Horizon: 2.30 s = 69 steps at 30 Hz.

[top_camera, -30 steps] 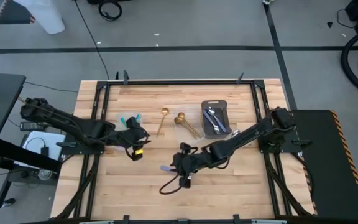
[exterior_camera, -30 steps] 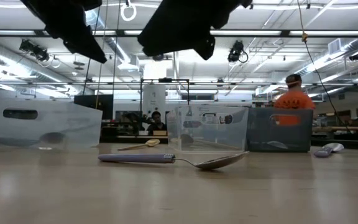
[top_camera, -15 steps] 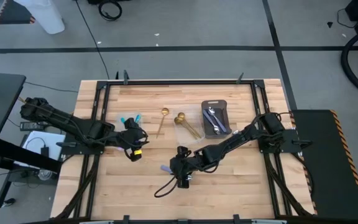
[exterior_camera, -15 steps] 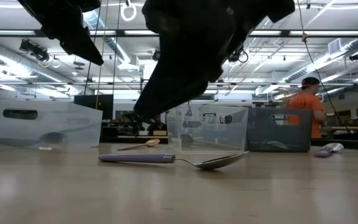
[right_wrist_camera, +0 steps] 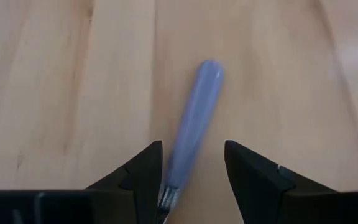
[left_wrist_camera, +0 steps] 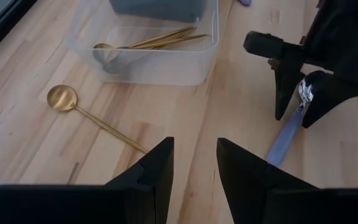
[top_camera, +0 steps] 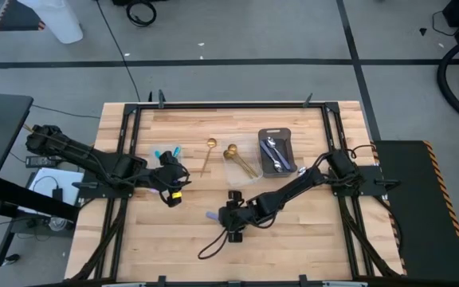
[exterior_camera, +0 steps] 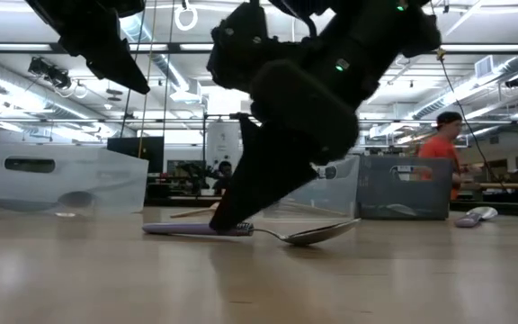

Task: Sort silverware by color (type)
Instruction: Put the purple spoon into the black bin

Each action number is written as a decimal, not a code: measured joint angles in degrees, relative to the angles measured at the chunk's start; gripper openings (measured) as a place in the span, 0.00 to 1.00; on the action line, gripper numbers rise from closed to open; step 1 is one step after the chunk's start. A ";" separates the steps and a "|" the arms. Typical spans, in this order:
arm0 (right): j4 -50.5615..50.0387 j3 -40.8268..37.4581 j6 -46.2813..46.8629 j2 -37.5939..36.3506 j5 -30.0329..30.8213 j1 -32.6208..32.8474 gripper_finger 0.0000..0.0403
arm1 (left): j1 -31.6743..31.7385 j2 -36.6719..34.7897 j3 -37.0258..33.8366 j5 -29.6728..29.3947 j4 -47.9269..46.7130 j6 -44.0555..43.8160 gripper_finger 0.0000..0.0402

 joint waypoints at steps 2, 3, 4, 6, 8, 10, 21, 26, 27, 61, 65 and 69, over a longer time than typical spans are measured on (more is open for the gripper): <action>0.28 -0.39 0.02 0.00 0.13 0.23 0.45 | 0.00 0.00 0.00 0.00 -0.03 -0.74 0.32; 0.44 -0.60 0.02 0.00 0.39 0.34 0.45 | 0.00 0.00 0.00 0.02 -0.13 -0.92 0.32; 0.41 -0.78 0.02 0.00 0.64 0.43 0.45 | -0.02 0.00 0.00 0.00 -0.11 -0.96 0.32; 0.11 -0.92 0.02 0.00 0.64 0.56 0.45 | -0.02 0.00 0.00 0.00 -0.13 -0.96 0.32; 0.57 -1.31 0.29 -0.07 0.61 0.56 0.45 | -0.02 0.00 0.00 -0.02 -0.10 -0.96 0.32; 0.69 -2.14 1.03 -0.07 0.66 0.58 0.45 | -0.02 0.00 0.00 -0.01 -0.13 -0.96 0.32; 1.01 -3.90 2.39 -0.39 -1.22 0.58 0.38 | -0.02 0.00 0.00 0.00 -0.24 -0.94 0.32; 0.55 -3.96 3.69 -0.46 -1.40 0.62 0.27 | -0.02 0.00 0.00 0.00 -0.32 -0.94 0.32; 0.46 -3.96 4.05 -0.46 -1.40 0.60 0.25 | -0.02 0.00 0.00 0.00 -0.34 -0.94 0.32; -17.38 -4.27 8.36 -14.81 8.88 0.51 0.13 | -0.02 0.02 0.00 0.02 -0.48 -0.95 0.32; -20.45 -4.24 8.66 -17.88 12.34 0.51 0.13 | -0.02 0.02 0.00 0.02 -0.48 -0.94 0.32; -22.52 -4.22 8.66 -21.01 14.50 0.58 0.13 | -0.02 0.02 0.00 0.02 -0.52 -0.94 0.32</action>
